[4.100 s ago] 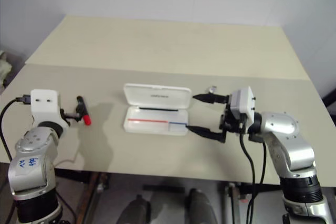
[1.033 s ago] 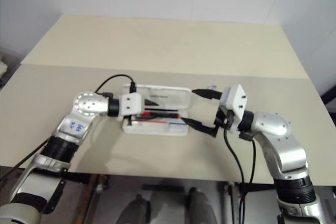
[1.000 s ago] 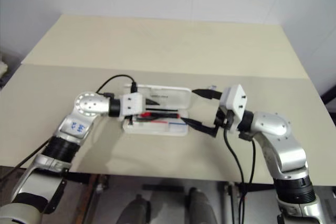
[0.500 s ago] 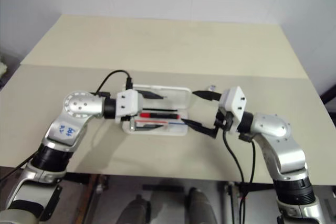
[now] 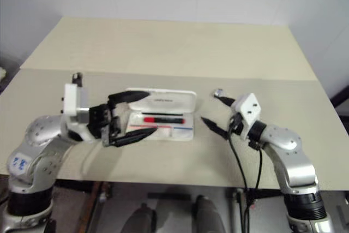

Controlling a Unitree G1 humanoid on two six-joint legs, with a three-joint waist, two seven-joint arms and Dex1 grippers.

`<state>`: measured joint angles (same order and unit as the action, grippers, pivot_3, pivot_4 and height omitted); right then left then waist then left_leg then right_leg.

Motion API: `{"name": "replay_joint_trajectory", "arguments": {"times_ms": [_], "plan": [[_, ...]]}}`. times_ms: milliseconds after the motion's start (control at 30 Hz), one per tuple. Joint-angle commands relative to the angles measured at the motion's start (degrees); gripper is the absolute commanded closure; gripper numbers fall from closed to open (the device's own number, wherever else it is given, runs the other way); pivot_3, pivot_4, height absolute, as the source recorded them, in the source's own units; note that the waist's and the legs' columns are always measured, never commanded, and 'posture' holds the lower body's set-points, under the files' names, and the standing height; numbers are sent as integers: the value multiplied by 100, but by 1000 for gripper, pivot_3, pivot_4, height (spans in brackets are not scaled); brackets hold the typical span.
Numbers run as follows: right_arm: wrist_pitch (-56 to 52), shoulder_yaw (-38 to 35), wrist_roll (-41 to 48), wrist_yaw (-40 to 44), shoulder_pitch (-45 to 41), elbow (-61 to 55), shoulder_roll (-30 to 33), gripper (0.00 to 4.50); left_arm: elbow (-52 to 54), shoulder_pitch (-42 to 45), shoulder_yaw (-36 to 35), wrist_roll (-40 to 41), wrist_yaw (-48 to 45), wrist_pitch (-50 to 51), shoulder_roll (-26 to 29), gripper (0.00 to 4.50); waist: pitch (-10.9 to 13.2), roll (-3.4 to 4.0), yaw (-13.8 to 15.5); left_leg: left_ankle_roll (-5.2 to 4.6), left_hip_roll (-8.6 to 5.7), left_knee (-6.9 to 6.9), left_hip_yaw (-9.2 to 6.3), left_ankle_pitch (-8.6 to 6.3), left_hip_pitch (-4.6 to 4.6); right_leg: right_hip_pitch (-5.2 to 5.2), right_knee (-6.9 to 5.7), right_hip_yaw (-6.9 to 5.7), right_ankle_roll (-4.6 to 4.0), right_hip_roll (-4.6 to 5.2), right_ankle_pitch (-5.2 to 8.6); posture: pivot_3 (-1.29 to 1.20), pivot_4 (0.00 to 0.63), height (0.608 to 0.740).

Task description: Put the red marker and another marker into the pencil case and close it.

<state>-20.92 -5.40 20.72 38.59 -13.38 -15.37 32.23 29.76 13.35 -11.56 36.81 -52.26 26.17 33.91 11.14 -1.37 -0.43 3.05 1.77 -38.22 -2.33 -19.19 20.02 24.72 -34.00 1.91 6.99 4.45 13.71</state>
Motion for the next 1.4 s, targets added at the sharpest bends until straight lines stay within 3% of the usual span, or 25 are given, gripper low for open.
{"name": "replay_joint_trajectory", "arguments": {"times_ms": [33, 467, 700, 967, 1300, 1400], "plan": [[-300, -162, -92, -523, 95, -237, -110, 0, 259, -394, -442, 186, -55, -175, 197, 42, 0, 0, 9, 0, 0, 0, 0, 0, -1, 0, 0, 0, -1, 0, 0, 0, 150, 740], [-1171, -477, -503, -2268, 81, 73, -796, 0, -714, -1012, -1557, 547, -1079, -758, 847, 42, 0, 1, 10, -1, 0, 5, 0, 1, -2, -1, 3, -1, -32, 0, 18, 0, 150, 740], [-1677, -468, -536, -2681, 312, -28, -1109, 0, -1304, -661, -1689, 992, -1532, -672, 991, 42, 0, 1, 13, -1, 0, 7, 0, 1, -1, -1, 4, -2, -30, 0, 16, 0, 150, 740], [-2642, -393, -606, -2965, 248, -33, -1170, 0, -2287, -757, -1743, 912, -2581, -722, 1654, 42, 0, 2, -55, -2, 1, 15, 1, 0, -8, -2, 5, -3, -48, 0, 26, 0, 150, 740], [-3215, -268, -773, -3246, -53, 0, -1165, 3254, -2653, -491, -1682, 730, -2747, -957, 1766, 0, -28, -43, 9, -1, 0, 14, 1, 0, -51, -44, 9, -1, -98, 4, 54, 0, 150, 740], [-3097, -310, -790, -3225, -330, 158, -1139, 3383, -2630, -463, -1658, 716, -2720, -975, 1735, 0, -28, -43, 3, -2, 0, 14, 3, 0, -53, -44, 10, 0, -100, 4, 55, 0, 150, 740]]}}
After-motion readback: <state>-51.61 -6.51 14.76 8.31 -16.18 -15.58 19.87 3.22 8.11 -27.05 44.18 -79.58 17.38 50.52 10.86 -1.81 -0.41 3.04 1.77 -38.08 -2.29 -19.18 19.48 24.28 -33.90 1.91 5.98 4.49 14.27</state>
